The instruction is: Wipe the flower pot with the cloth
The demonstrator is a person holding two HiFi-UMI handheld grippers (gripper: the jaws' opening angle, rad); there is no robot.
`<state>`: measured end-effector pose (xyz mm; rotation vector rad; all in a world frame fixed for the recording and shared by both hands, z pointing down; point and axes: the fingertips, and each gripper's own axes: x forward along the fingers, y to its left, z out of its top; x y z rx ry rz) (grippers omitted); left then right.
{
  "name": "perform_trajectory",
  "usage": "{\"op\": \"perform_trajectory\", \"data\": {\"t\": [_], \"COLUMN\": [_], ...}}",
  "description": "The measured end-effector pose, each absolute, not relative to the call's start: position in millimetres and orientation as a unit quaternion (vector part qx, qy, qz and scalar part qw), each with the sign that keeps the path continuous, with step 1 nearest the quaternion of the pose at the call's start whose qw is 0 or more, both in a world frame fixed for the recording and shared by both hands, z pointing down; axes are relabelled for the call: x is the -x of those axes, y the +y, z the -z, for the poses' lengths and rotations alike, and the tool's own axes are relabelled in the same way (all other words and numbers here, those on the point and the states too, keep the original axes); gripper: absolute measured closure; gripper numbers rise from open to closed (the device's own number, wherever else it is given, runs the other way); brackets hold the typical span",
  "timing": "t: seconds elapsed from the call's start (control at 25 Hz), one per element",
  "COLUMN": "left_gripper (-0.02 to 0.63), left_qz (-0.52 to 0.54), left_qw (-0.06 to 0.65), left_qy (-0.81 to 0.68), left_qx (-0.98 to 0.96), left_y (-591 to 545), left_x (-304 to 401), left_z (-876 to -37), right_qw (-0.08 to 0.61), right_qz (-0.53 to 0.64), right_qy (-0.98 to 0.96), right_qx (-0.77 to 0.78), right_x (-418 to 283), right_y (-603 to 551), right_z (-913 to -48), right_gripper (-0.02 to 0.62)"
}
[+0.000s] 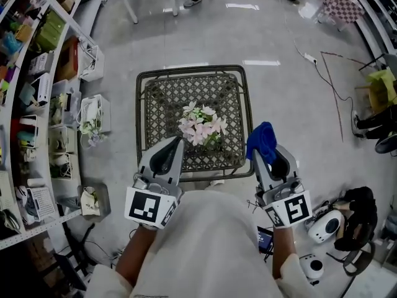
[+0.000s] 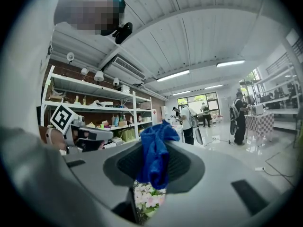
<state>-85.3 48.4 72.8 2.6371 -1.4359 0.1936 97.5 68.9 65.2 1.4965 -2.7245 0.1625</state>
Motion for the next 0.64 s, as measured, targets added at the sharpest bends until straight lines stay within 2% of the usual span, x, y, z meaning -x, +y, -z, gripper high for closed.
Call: {"op": "perform_trajectory", "data": {"t": [0.64], "left_gripper": [0.584], "left_qz": [-0.082], "left_qw": [0.070], "left_qy": [-0.490], "left_qx": [-0.865], "left_y": [63.1], "left_x": [102.6], "left_z": [-81.7], "right_qw": [0.022], "right_qz": [-0.059], "right_qy": [-0.883], "right_qx": [-0.466], "right_x": [-68.3], "right_y": [73.0], "right_z": [-80.0], "right_gripper": [0.471]}}
